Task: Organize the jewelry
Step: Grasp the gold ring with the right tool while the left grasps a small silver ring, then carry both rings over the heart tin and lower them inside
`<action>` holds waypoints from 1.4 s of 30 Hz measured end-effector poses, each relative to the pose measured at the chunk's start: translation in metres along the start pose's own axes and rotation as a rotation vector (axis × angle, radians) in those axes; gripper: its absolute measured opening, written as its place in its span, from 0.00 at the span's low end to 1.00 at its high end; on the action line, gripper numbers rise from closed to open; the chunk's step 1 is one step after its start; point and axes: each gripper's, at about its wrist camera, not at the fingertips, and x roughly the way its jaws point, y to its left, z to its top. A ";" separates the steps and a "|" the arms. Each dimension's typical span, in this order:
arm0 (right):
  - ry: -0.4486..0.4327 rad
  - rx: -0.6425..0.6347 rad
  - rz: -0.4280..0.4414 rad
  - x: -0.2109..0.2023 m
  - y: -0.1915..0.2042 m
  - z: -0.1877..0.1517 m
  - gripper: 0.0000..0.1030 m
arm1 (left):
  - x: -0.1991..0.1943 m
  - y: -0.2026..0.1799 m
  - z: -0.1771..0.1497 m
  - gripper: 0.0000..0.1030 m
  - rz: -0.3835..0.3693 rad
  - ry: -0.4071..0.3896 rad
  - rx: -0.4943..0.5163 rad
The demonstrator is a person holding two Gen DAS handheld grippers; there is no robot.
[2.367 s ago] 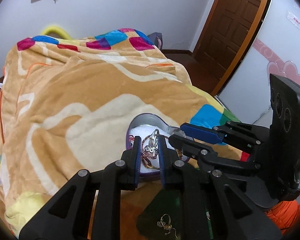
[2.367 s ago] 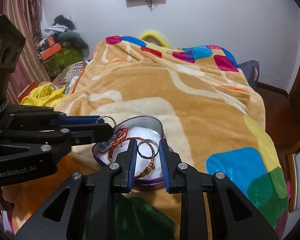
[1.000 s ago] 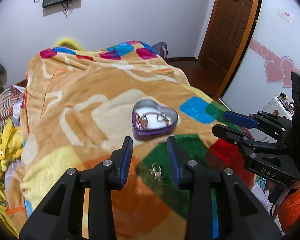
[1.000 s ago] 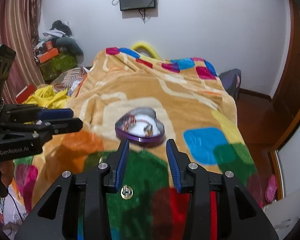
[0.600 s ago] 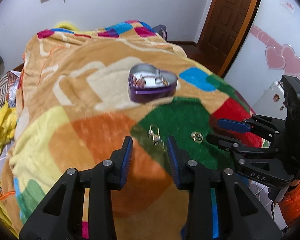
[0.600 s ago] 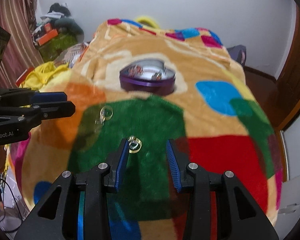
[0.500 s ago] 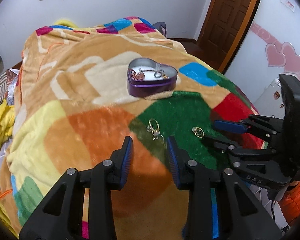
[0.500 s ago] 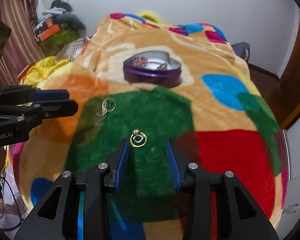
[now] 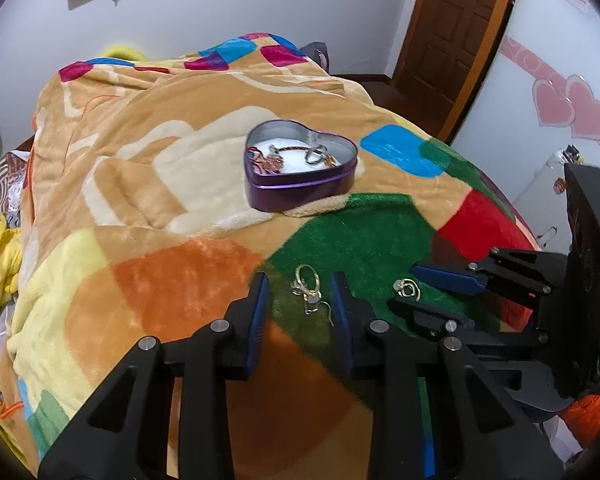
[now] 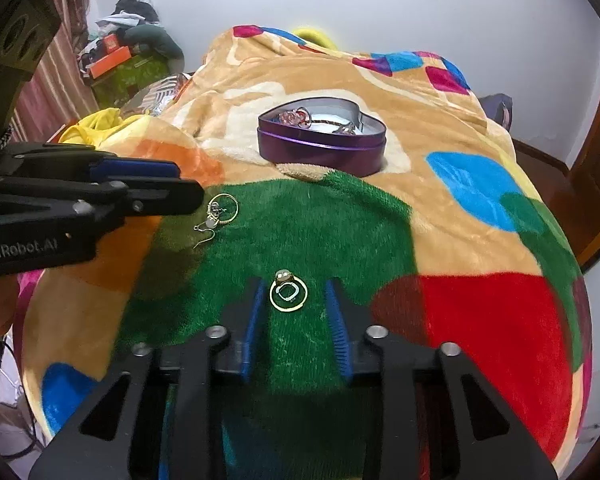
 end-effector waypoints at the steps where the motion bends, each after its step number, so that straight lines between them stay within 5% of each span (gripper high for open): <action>1: -0.003 -0.004 -0.001 0.000 0.000 0.001 0.16 | 0.001 -0.001 -0.001 0.30 -0.001 0.004 0.005; 16: -0.104 0.119 -0.041 -0.037 -0.042 0.006 0.16 | 0.019 -0.039 -0.005 0.29 -0.096 0.064 0.049; 29: -0.107 0.154 -0.075 -0.048 -0.060 -0.002 0.16 | 0.038 -0.063 0.001 0.08 -0.111 0.083 0.092; 42: -0.174 0.118 -0.041 -0.049 -0.049 0.032 0.16 | 0.004 -0.035 0.028 0.08 -0.055 -0.036 0.040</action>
